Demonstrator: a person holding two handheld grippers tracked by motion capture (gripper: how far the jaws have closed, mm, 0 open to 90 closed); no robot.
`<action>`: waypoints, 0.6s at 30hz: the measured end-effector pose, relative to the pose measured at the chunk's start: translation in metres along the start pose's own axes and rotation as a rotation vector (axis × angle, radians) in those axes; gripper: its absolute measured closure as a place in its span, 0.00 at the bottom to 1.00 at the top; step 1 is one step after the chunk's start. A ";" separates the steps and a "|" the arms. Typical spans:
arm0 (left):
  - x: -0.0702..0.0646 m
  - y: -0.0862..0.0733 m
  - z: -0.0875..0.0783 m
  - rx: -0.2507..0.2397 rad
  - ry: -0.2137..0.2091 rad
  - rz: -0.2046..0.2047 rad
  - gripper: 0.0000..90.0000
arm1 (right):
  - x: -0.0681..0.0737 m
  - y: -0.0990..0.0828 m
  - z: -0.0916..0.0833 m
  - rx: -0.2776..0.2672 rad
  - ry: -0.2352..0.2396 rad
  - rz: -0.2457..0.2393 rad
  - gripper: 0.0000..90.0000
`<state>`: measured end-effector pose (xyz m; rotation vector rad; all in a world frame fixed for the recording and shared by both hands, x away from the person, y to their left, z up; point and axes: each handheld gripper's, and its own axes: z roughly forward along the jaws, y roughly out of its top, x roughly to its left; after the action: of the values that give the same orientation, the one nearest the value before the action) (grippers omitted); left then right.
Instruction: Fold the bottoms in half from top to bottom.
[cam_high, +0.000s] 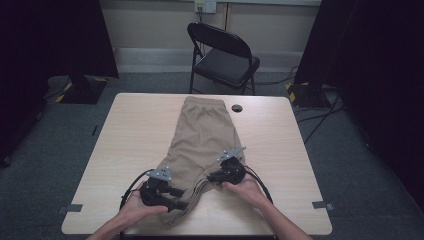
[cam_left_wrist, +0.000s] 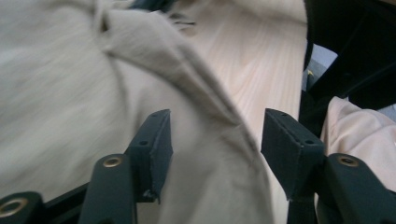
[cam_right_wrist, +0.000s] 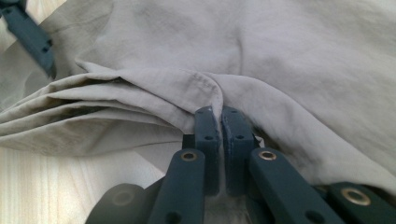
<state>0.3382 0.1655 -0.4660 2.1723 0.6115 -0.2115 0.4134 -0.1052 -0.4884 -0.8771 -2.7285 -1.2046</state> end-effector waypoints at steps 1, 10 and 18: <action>-0.002 0.000 0.001 -0.001 0.004 0.001 0.44 | -0.001 0.000 0.000 -0.003 0.003 0.007 0.96; -0.011 -0.001 0.015 0.014 0.035 0.014 0.41 | -0.001 -0.001 0.000 -0.006 0.005 0.016 0.96; -0.017 -0.003 0.023 0.089 0.168 0.090 0.50 | -0.002 -0.001 -0.001 -0.002 0.009 0.024 0.96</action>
<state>0.3235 0.1433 -0.4772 2.3141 0.6057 -0.0083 0.4143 -0.1069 -0.4891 -0.8995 -2.7025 -1.2046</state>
